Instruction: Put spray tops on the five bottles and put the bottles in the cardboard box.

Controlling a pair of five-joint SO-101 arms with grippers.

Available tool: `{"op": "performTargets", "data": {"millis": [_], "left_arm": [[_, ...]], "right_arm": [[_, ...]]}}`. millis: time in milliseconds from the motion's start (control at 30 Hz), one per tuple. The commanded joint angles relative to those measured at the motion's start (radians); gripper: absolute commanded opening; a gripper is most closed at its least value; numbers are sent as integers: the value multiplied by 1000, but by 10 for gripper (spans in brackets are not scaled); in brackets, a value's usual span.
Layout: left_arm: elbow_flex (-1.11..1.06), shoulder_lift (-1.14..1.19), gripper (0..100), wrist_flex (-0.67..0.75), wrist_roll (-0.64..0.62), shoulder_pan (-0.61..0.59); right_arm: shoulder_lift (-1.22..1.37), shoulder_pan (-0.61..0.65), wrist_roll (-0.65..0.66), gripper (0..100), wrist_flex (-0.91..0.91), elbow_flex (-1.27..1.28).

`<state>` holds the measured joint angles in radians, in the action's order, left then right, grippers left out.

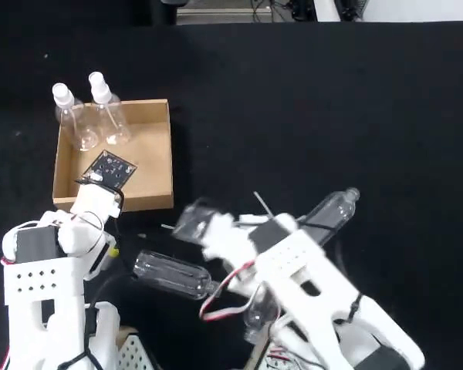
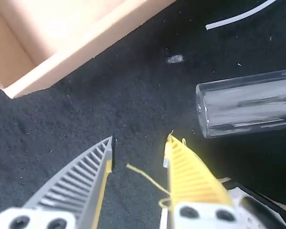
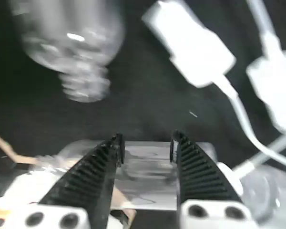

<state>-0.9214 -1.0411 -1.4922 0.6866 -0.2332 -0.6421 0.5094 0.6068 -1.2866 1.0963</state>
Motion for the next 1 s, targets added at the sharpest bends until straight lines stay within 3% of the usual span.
{"op": "performTargets", "data": {"millis": [0,200,333,467,800,967], "left_arm": [[12,-14,171,-11,11,111],[38,-3,202,-69,12,389],[30,-3,331,-133,92,576],[30,-3,323,-135,130,697],[-124,-2,323,94,227,733],[-251,-3,323,250,241,645]], "right_arm": [[4,-218,104,139,49,-13],[4,-485,123,139,158,-28],[4,-585,121,139,34,-154],[4,-657,130,139,-104,-306],[4,-683,130,139,-199,-358],[4,-683,130,139,-206,-361]]}}
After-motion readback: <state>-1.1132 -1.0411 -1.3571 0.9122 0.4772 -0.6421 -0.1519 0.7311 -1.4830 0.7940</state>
